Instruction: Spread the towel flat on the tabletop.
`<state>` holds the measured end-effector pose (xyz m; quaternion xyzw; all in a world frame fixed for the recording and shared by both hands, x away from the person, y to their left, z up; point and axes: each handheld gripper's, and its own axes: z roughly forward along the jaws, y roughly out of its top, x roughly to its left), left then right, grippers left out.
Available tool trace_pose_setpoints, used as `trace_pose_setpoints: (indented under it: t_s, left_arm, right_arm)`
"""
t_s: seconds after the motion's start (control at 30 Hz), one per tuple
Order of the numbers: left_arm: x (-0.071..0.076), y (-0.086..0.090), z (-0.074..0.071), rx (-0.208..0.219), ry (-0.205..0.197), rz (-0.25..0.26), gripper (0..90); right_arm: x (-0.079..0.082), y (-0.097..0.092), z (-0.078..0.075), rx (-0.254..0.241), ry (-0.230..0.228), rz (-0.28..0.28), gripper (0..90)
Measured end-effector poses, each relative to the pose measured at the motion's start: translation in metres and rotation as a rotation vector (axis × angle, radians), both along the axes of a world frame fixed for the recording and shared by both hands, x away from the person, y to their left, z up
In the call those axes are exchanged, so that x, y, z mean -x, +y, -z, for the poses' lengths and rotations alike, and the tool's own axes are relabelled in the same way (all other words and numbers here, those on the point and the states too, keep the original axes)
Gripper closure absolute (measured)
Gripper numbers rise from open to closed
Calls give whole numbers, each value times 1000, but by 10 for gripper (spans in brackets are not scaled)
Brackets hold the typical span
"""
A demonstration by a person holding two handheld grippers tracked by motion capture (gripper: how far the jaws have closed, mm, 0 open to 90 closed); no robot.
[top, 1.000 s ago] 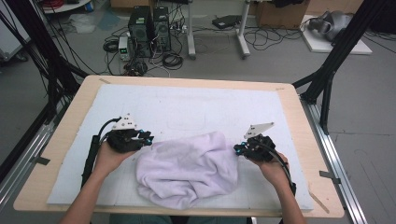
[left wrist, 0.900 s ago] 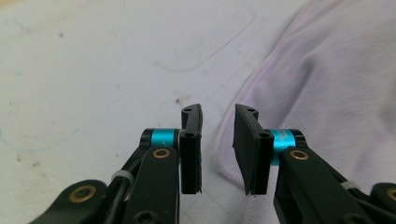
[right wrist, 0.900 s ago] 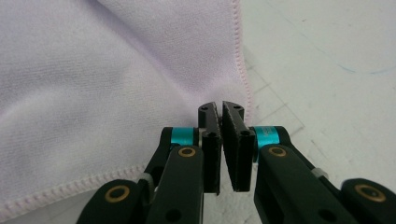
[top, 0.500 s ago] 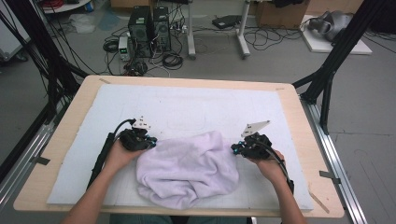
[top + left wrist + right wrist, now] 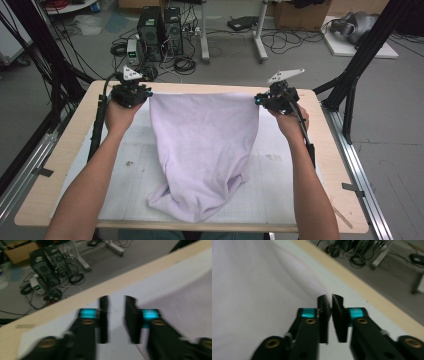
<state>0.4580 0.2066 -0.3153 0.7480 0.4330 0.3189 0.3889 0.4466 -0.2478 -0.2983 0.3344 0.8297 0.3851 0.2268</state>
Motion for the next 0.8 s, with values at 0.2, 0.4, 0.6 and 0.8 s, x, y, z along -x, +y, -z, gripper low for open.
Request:
trace_pose_setpoints:
  t_s: [0.2,0.4,0.6,0.8]
  left_arm:
    - [17,4,28,-3,99,98,553]
    - [56,5,60,32,143,192,518]
    - [100,-2,79,74,164,282,466]
    - [144,-12,90,70,184,387,408]
  right_arm:
    - [1,9,31,-24,94,-31,577]
    - [39,14,65,-31,163,-119,547]
    - [88,18,75,-73,143,-206,516]
    - [136,25,85,-114,97,-295,506]
